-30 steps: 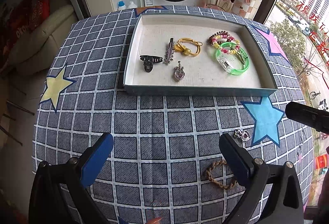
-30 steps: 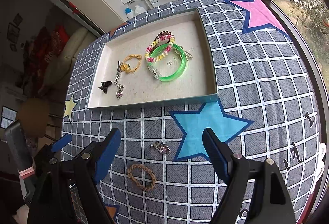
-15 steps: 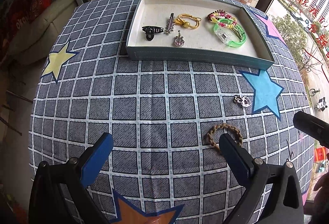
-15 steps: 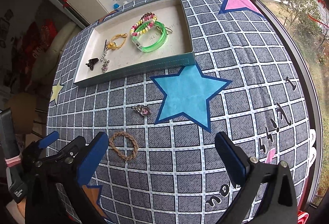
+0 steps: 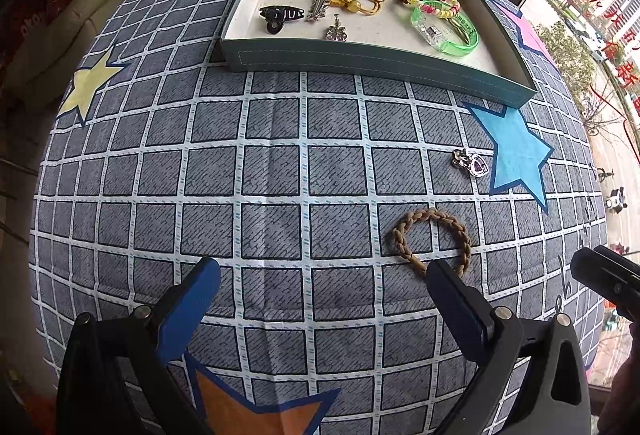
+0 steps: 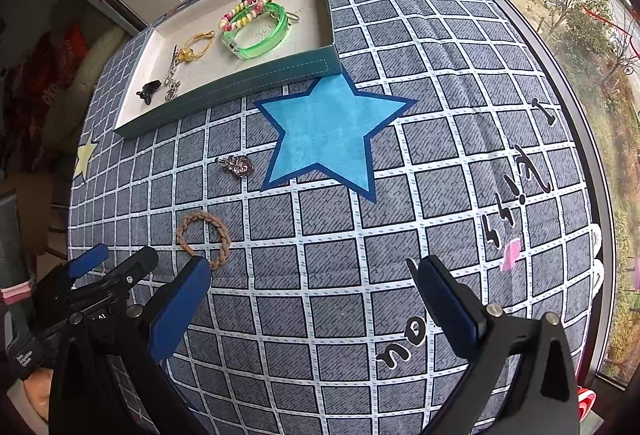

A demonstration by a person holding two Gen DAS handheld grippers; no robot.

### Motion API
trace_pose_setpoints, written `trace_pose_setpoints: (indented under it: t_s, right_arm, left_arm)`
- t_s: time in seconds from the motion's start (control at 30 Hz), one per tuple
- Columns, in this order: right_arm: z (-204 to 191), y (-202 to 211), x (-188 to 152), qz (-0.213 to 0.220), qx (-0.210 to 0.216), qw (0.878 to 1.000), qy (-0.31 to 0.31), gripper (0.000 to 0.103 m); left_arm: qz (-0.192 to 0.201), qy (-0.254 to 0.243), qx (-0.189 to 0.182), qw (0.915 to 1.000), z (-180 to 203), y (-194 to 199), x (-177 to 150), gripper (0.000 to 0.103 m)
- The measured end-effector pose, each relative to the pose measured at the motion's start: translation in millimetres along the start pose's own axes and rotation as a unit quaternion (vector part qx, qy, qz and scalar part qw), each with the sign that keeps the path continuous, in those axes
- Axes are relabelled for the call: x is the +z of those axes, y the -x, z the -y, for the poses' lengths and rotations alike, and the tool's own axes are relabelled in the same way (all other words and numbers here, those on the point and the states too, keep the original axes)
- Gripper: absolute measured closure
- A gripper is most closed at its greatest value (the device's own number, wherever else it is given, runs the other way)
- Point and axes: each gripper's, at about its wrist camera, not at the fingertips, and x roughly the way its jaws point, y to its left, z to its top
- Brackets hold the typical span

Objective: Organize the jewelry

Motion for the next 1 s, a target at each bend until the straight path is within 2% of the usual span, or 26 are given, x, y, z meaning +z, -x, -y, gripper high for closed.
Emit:
trace_pose_setpoints:
  t_s: [0.57, 1.0]
  right_arm:
    - [3, -3, 1, -0.010, -0.002, 1.000, 0.002, 0.000]
    - [-7, -18, 30, -0.008, -0.004, 0.999, 0.031, 0.000]
  left_arm:
    - [-0.018, -0.016, 0.002, 0.9997, 23, -28, 10, 0.000]
    - [-0.024, -0.033, 0.014, 0.9991, 35, -53, 22, 0.000]
